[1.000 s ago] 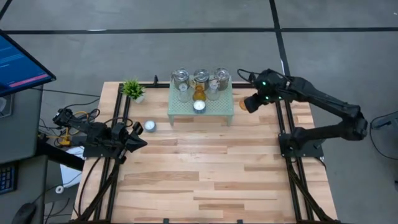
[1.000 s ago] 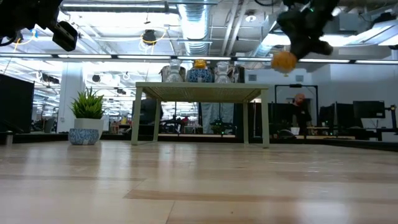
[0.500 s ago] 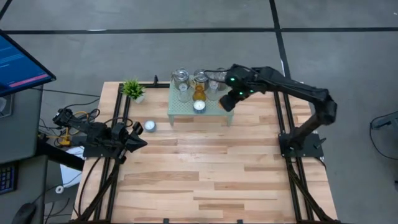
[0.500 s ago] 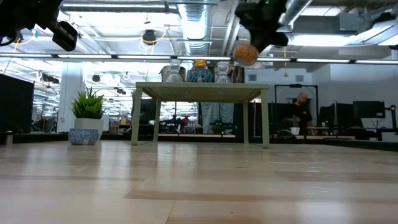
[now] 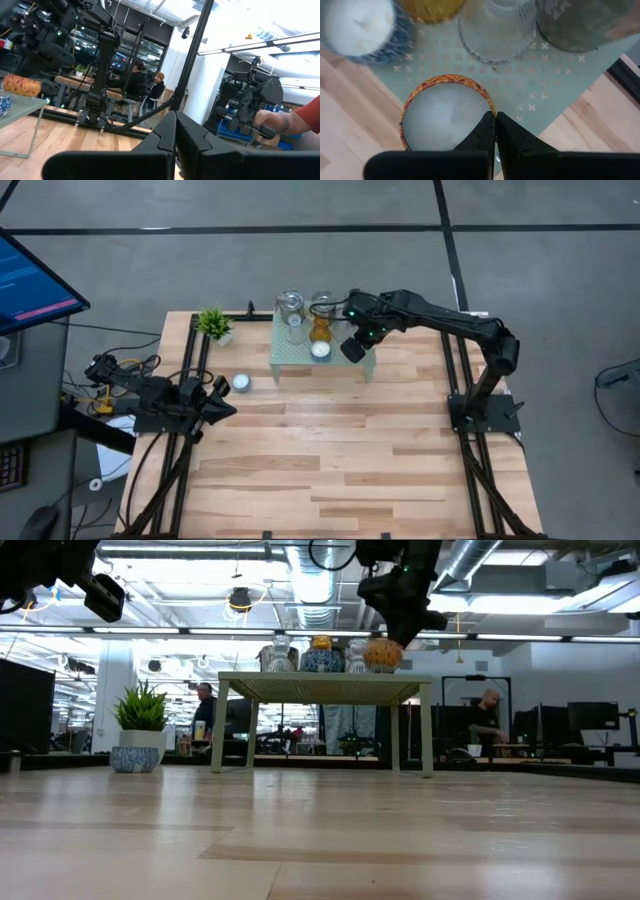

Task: Pick & Place candle stick holders
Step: Put the orange scented candle on the shelf

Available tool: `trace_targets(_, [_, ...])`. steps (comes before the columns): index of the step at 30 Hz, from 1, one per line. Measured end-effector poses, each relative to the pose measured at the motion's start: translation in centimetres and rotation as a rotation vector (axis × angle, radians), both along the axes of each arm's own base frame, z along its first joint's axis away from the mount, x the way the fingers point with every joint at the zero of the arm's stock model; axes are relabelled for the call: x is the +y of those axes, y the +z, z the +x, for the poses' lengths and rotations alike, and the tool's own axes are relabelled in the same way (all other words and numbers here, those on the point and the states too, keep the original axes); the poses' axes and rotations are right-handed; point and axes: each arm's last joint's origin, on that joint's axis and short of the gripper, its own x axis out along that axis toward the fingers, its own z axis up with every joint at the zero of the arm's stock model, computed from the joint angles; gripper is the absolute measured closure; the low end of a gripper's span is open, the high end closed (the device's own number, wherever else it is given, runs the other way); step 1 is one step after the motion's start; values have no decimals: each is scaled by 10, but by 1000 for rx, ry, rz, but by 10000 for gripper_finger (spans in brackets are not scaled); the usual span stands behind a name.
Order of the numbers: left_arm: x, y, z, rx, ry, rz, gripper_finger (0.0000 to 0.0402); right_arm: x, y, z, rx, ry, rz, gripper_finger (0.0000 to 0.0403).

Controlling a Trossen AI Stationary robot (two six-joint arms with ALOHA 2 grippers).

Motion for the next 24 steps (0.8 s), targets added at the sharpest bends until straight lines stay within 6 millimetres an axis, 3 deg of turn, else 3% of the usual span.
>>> trace_targets(11, [0, 0, 0, 0, 0, 0, 395, -5, 0, -3, 13, -27, -26, 403])
trace_targets(17, [0, 0, 0, 0, 0, 0, 395, -5, -16, 7, 63, -15, -9, 403])
trace_targets(24, [0, 0, 0, 0, 0, 0, 395, -2, -17, 14, 59, 14, -50, 403])
